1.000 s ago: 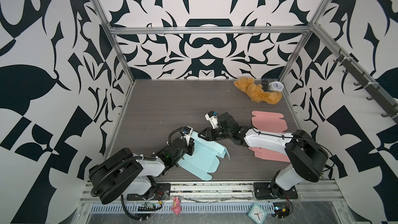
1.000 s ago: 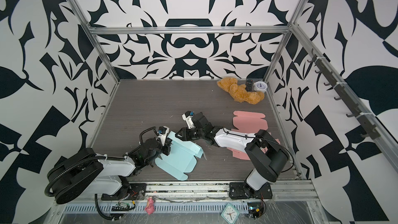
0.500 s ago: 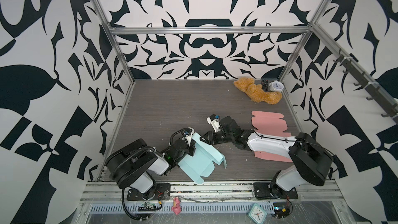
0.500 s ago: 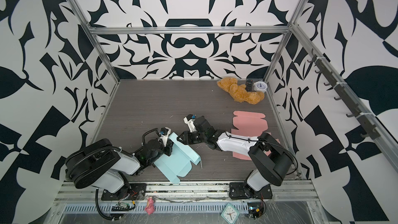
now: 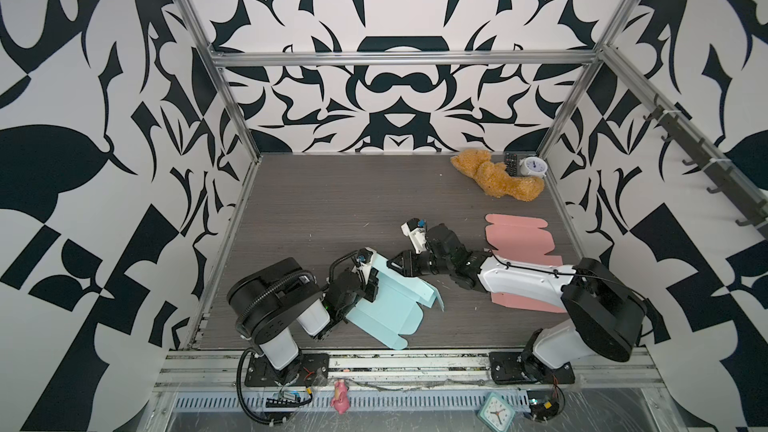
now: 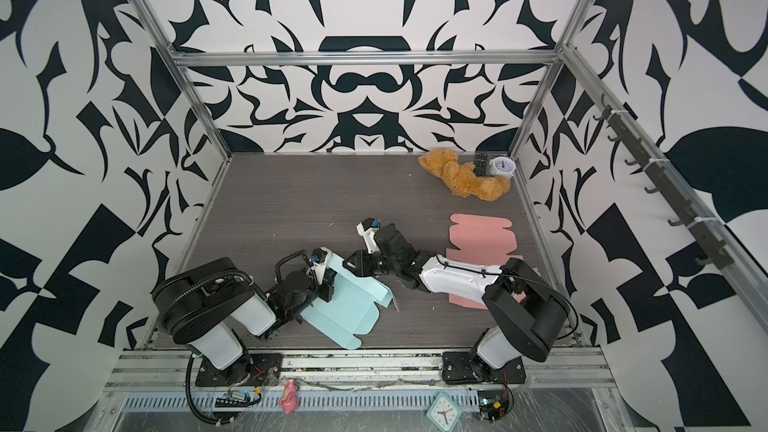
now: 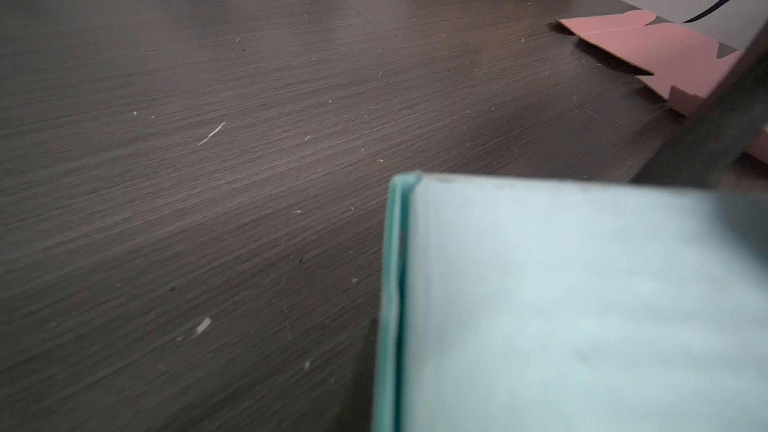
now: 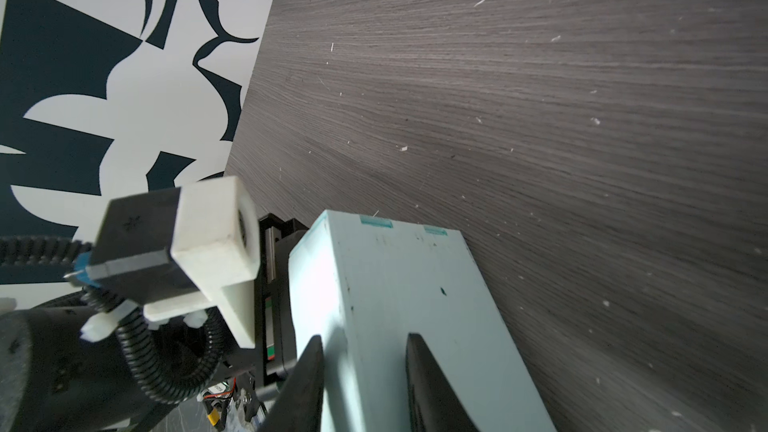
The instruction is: Fold the paper box
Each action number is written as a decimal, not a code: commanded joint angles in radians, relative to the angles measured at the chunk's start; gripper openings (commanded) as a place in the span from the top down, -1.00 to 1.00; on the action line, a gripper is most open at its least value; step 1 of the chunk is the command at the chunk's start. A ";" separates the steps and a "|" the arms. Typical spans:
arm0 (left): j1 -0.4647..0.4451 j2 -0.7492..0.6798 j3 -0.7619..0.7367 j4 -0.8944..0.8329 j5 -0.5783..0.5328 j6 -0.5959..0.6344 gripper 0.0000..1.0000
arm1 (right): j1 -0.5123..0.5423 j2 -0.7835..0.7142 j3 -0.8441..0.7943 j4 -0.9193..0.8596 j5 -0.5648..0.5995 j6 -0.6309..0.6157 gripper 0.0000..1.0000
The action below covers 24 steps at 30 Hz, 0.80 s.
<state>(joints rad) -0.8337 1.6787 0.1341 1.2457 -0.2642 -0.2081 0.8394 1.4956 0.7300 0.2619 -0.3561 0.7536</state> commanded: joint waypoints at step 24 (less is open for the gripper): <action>-0.008 -0.205 -0.049 -0.059 -0.025 -0.023 0.31 | 0.033 -0.097 -0.037 -0.078 0.103 0.012 0.26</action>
<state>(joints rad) -0.8383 1.5127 0.0807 1.2137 -0.2737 -0.2375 0.8665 1.4124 0.6685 0.2161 -0.2825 0.7795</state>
